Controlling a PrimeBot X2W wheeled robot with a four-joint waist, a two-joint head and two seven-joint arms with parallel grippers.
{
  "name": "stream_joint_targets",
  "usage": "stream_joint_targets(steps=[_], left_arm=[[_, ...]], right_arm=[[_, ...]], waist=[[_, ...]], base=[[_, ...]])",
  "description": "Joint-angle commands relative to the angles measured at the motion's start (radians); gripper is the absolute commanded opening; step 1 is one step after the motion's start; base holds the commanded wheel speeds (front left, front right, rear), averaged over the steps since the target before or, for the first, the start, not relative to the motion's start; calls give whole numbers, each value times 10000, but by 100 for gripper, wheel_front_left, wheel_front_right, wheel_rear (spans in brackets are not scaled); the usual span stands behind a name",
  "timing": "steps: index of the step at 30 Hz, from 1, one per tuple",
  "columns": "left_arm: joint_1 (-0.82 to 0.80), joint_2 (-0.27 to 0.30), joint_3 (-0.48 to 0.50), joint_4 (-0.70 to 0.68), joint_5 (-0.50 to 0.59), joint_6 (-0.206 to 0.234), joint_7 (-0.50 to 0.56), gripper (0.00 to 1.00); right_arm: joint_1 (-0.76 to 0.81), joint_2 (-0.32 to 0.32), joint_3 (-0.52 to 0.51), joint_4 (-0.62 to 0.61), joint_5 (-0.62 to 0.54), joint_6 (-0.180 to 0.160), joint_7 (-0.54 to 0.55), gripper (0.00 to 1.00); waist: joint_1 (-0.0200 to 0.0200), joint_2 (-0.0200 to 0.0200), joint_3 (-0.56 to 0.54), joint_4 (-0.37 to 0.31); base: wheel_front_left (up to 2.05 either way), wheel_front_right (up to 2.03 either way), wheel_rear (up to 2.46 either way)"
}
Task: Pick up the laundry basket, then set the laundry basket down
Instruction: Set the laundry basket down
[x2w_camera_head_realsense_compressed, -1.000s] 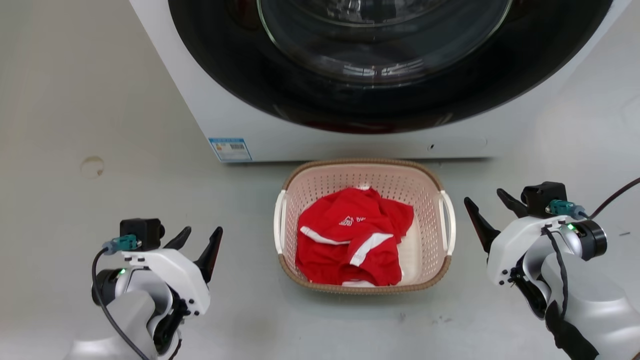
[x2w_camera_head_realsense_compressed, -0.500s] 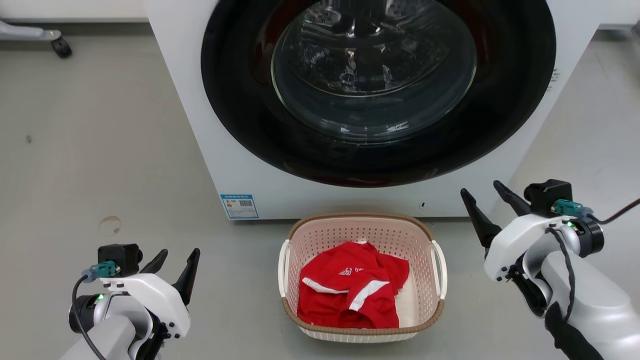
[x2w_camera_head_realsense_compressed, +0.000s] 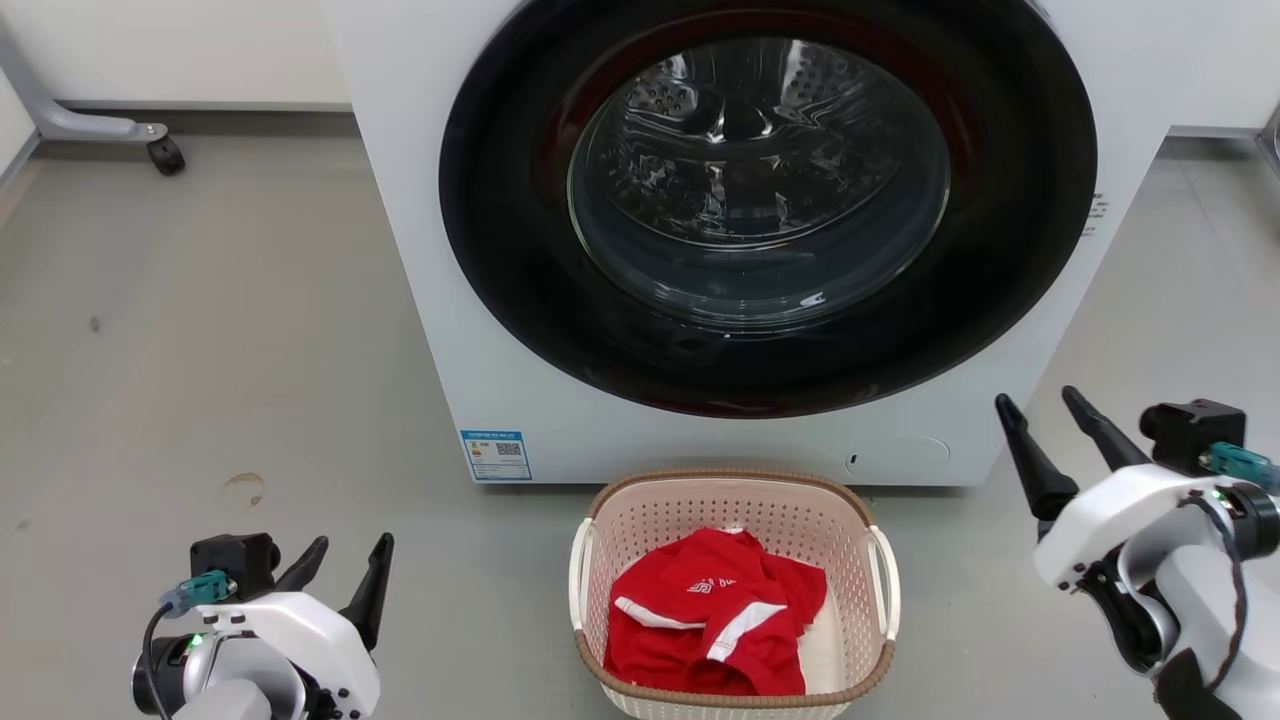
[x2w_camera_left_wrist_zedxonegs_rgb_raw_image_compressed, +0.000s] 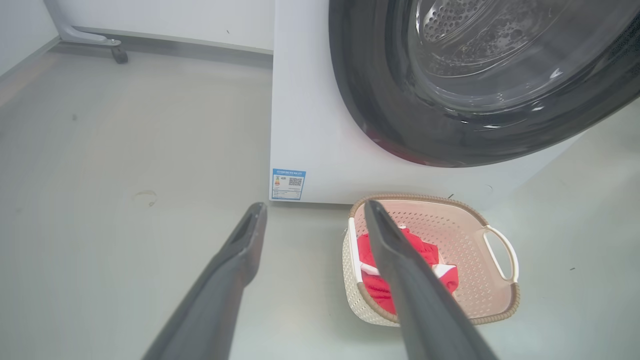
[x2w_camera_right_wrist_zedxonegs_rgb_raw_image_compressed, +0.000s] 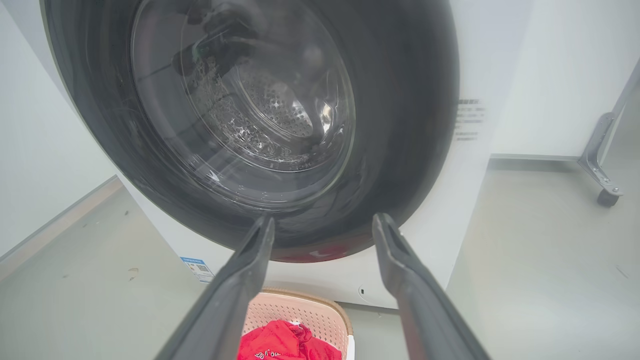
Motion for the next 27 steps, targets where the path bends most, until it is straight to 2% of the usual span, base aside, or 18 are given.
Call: stream_joint_targets(steps=[1,5,10,21,24,27], left_arm=[[-137,472,410,-357,-24,224,-92,100],[285,896,490,-1610,10,959,-34,100],[999,1694,628,-3977,115,2099,72,100],[3246,3827,1148,-9320,294,5009,308,100],[3805,4100,1305,-10219,286,5479,224,100],[4296,4243,1380,-10705,278,5614,128,100]], right_arm=[[110,-192,-87,-331,66,-36,-49,100],[557,-415,-776,-809,-165,-36,-49,100],[1132,-663,-1629,-1683,-719,-36,-49,100],[3005,-845,-3334,-3868,-1956,-36,-49,100],[3590,-731,-3641,-4354,-2190,-36,-49,100],[4116,-573,-3877,-4747,-2350,-36,-49,100]], waist=[[0,-1,-70,9],[0,-1,-223,67],[0,-1,-351,180],[0,-1,-518,331],[0,-1,-556,355],[0,-1,-577,358]], base=[[0,0,0],[0,0,0],[0,0,0],[0,0,0],[0,0,0],[0,0,0]])
